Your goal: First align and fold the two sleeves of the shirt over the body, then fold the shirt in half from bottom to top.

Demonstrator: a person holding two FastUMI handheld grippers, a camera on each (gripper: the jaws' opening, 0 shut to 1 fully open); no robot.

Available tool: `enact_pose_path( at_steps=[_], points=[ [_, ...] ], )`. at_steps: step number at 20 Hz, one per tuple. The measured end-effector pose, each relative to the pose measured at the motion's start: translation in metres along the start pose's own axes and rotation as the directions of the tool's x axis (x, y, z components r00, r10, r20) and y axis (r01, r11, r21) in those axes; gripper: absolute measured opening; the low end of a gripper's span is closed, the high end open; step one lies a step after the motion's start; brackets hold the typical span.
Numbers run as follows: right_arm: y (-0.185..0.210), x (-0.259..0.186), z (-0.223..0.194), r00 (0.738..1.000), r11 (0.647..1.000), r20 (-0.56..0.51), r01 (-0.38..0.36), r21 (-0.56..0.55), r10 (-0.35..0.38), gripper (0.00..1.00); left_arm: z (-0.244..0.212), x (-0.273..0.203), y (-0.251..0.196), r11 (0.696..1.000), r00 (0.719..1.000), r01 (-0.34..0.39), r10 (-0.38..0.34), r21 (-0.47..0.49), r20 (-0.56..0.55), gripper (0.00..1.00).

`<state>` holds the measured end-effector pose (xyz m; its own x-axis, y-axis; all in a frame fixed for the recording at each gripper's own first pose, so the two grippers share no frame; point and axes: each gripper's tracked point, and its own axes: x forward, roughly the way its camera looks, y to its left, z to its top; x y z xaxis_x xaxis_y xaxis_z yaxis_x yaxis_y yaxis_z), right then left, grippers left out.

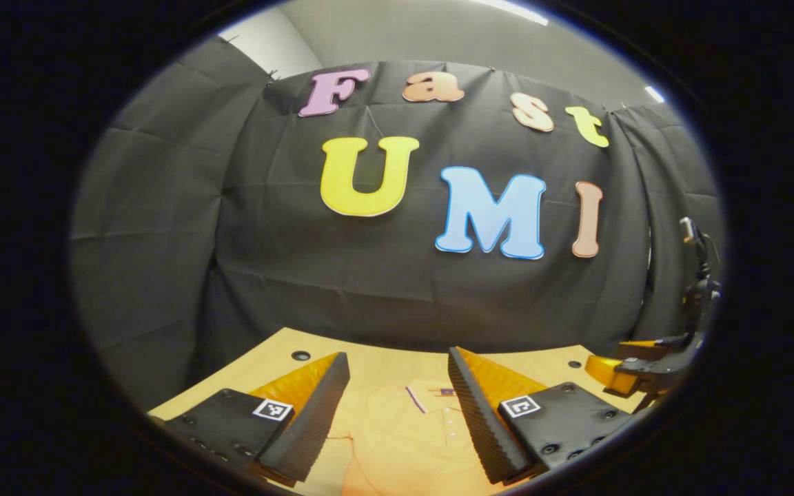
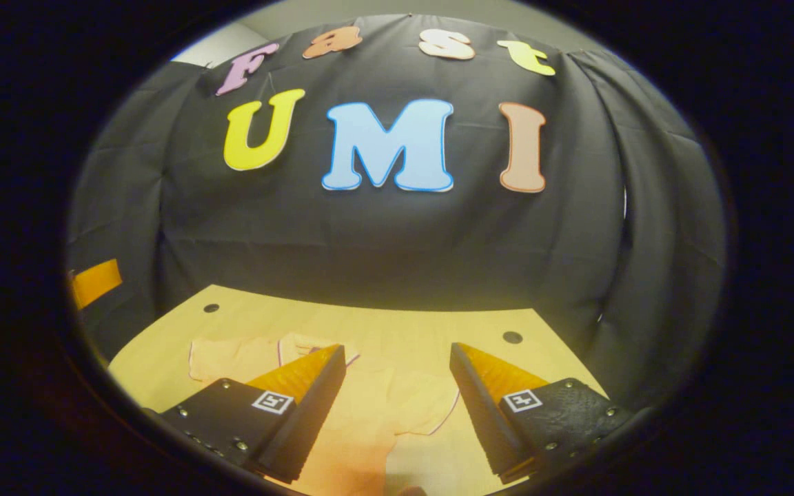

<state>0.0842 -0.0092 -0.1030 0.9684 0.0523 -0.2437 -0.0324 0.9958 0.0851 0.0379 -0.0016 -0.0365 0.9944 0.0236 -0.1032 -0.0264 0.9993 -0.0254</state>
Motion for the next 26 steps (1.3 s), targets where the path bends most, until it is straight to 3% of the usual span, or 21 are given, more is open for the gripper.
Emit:
enact_pose_path(
  at_steps=[9,15,23,26],
  points=[
    [-0.041,0.075,-0.07,0.977,0.996,-0.2,0.08,0.039,-0.071,0.95,-0.009,-0.009,0.012,0.998,0.998,-0.055,0.056,0.014,-0.029,0.94],
    [-0.064,0.119,-0.124,0.926,0.989,-0.364,0.132,0.062,-0.1,0.95,-0.012,-0.026,0.018,0.995,0.994,-0.1,0.101,0.019,-0.045,0.94],
    [-0.077,0.151,-0.167,0.872,0.982,-0.478,0.168,0.081,-0.11,0.95,-0.025,-0.05,0.014,0.988,0.985,-0.151,0.151,0.006,-0.08,0.94],
    [-0.078,0.151,-0.177,0.858,0.985,-0.505,0.152,0.077,-0.093,0.87,-0.027,-0.052,0.012,0.988,0.984,-0.157,0.156,-0.005,-0.087,0.94]
  ],
)
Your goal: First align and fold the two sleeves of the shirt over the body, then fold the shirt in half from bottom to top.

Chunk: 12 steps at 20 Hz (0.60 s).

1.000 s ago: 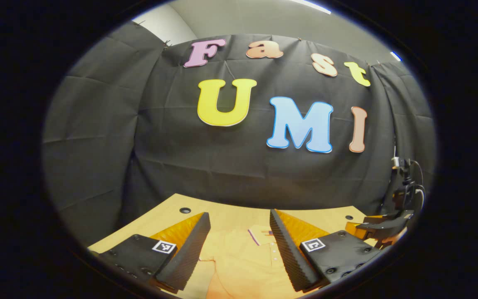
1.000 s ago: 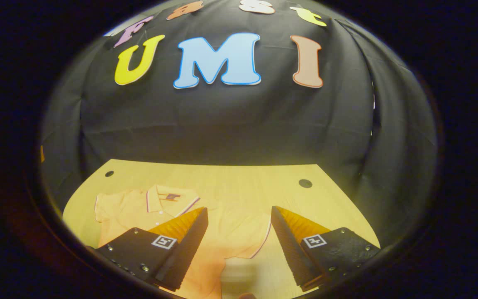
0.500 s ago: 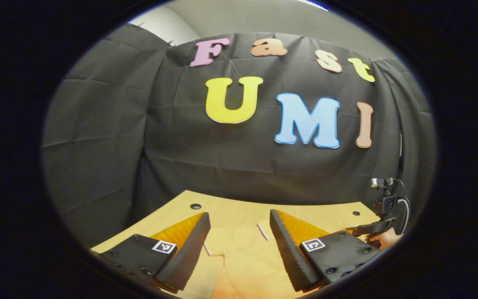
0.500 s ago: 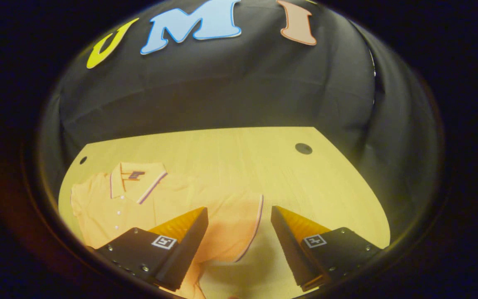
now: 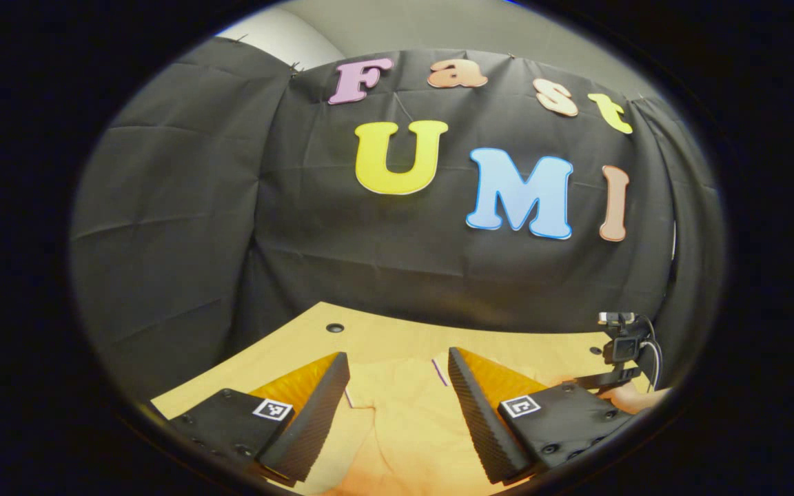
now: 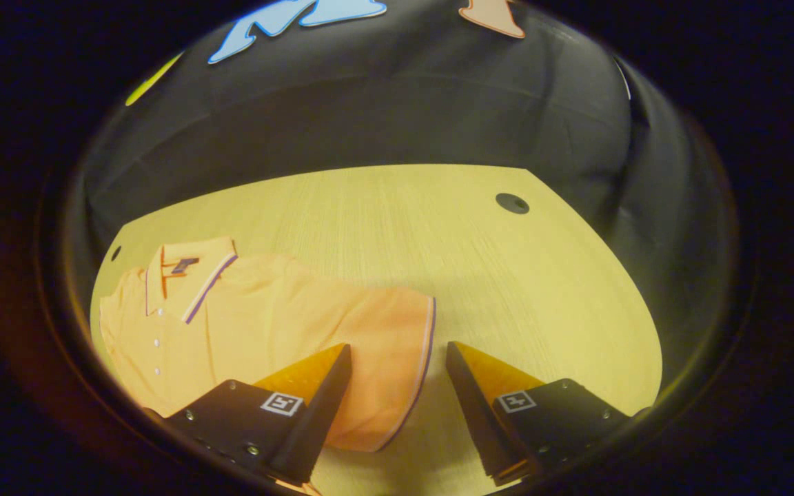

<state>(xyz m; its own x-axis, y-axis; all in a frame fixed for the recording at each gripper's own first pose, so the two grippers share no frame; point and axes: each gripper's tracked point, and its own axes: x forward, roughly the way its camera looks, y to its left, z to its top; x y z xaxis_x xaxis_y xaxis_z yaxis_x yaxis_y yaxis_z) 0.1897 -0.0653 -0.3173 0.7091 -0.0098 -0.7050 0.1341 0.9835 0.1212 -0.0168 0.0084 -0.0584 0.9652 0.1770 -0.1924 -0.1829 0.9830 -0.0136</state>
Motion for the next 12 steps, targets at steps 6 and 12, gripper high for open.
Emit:
enact_pose_path(
  at_steps=[6,12],
  points=[
    [0.01,-0.001,0.001,0.999,0.999,0.004,-0.04,0.017,0.04,0.34,-0.003,-0.003,-0.003,1.0,1.0,-0.01,0.009,-0.016,-0.015,0.94],
    [0.018,-0.014,0.014,0.996,0.998,0.079,-0.037,-0.045,0.041,0.04,-0.002,-0.01,-0.007,1.0,1.0,-0.008,0.008,-0.017,-0.011,0.94]
  ],
)
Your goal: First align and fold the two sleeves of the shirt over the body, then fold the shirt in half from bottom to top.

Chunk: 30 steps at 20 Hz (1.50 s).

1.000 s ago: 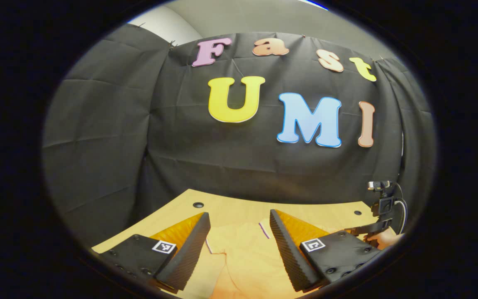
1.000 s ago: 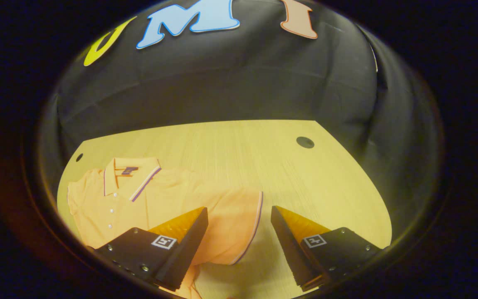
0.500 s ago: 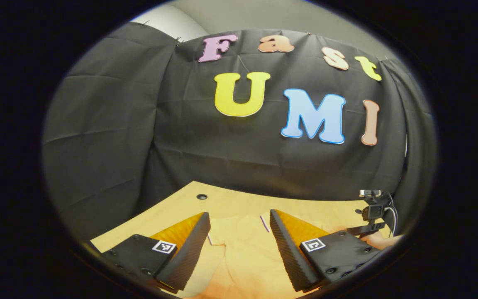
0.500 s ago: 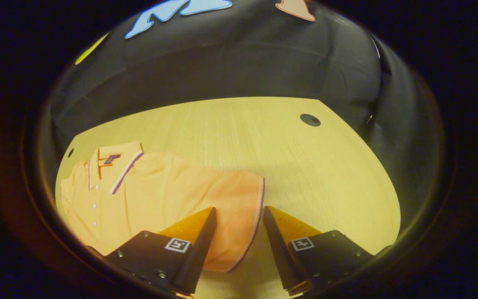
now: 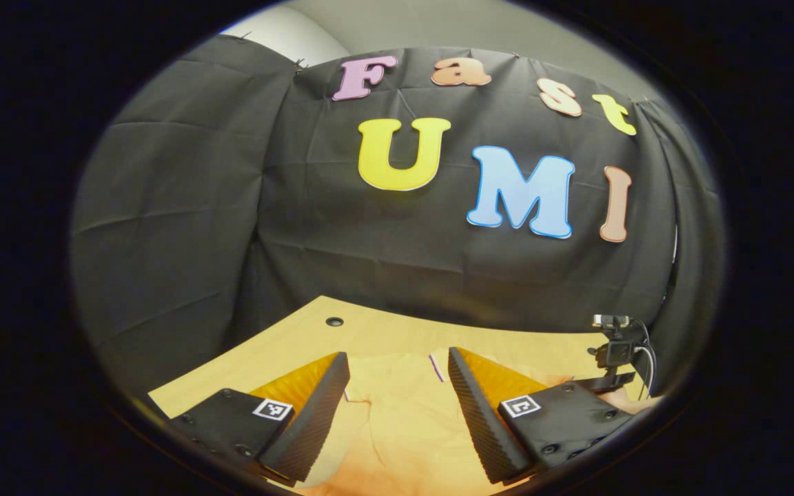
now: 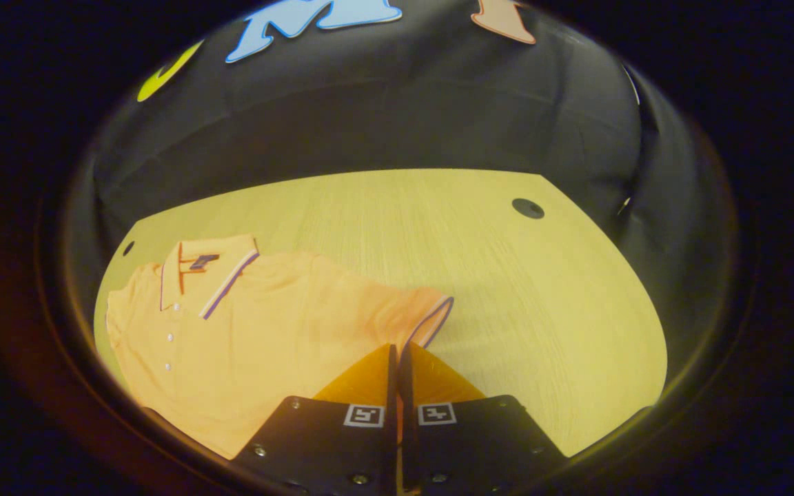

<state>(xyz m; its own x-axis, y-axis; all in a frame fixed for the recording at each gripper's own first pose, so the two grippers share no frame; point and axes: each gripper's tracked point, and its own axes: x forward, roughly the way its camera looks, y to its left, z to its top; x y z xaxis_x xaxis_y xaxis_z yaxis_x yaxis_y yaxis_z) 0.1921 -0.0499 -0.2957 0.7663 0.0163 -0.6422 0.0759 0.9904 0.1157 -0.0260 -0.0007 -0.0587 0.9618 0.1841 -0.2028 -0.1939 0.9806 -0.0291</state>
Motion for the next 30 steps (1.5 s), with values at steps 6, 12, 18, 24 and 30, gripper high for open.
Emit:
enact_pose_path(
  at_steps=[6,12,18,24,30],
  points=[
    [0.046,-0.043,0.038,0.987,0.99,0.134,-0.074,-0.118,0.09,0.03,0.001,-0.007,0.002,1.0,1.0,-0.004,0.004,-0.014,0.013,0.94],
    [0.113,-0.055,0.026,0.968,0.945,0.117,-0.186,-0.269,0.224,0.04,0.005,-0.015,0.017,1.0,0.999,-0.022,0.023,-0.02,0.033,0.94],
    [0.137,-0.042,0.003,0.971,0.926,0.039,-0.21,-0.315,0.234,0.06,0.001,-0.012,0.045,0.999,0.999,-0.039,0.04,-0.03,0.032,0.94],
    [0.139,-0.044,-0.007,0.976,0.937,-0.003,-0.209,-0.28,0.217,0.32,-0.002,0.012,0.062,1.0,1.0,-0.014,0.014,-0.025,0.023,0.94],
    [0.141,-0.084,0.008,0.976,0.951,0.059,-0.191,-0.245,0.211,0.8,-0.014,0.054,0.068,0.998,0.999,0.054,-0.054,-0.039,-0.001,0.94]
  ],
)
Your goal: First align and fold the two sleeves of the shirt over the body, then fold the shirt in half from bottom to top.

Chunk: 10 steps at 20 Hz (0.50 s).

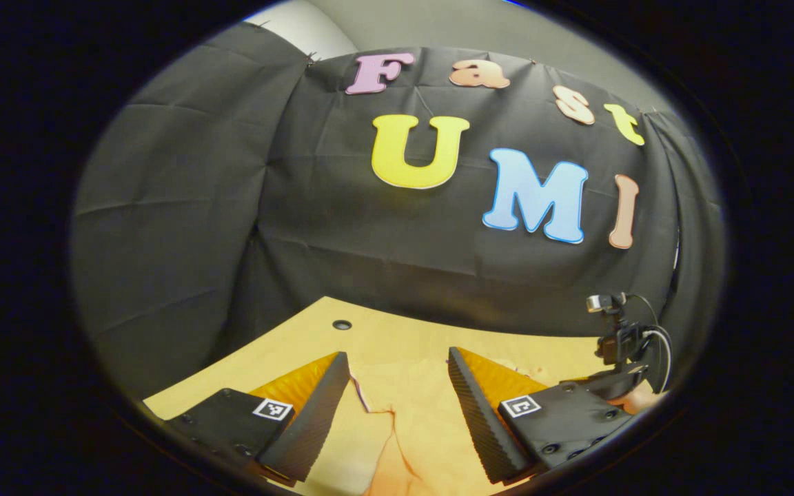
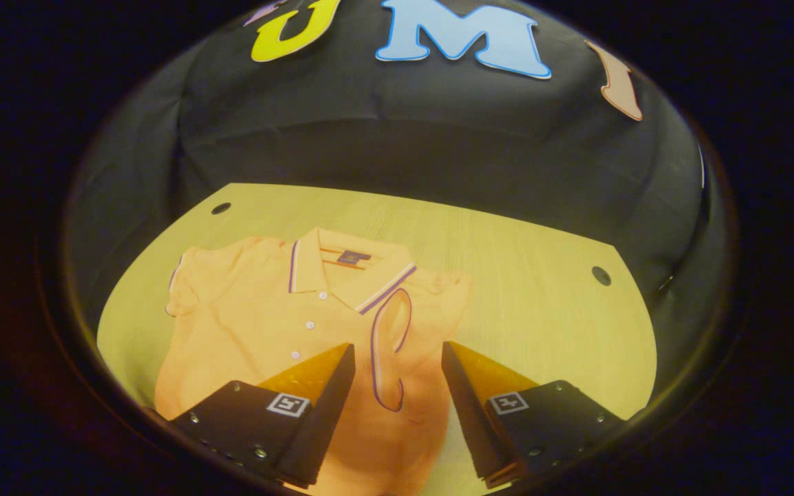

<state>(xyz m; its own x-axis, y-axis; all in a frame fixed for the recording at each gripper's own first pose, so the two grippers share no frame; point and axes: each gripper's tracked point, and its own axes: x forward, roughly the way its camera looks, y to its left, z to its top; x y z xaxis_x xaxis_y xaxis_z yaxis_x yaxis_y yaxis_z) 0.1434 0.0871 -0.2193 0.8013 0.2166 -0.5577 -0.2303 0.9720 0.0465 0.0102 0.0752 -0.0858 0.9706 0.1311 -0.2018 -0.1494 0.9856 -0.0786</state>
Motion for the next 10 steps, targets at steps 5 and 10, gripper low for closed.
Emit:
enact_pose_path(
  at_steps=[5,10],
  points=[
    [0.012,-0.049,0.031,0.993,0.998,0.109,0.034,0.055,-0.04,0.97,-0.027,0.048,0.018,0.999,0.998,0.042,-0.043,-0.023,-0.051,0.95],
    [0.019,-0.098,0.052,0.976,0.991,0.188,0.093,0.099,-0.11,0.97,-0.06,0.107,0.051,0.998,0.991,0.059,-0.059,-0.002,-0.123,0.94]
  ],
)
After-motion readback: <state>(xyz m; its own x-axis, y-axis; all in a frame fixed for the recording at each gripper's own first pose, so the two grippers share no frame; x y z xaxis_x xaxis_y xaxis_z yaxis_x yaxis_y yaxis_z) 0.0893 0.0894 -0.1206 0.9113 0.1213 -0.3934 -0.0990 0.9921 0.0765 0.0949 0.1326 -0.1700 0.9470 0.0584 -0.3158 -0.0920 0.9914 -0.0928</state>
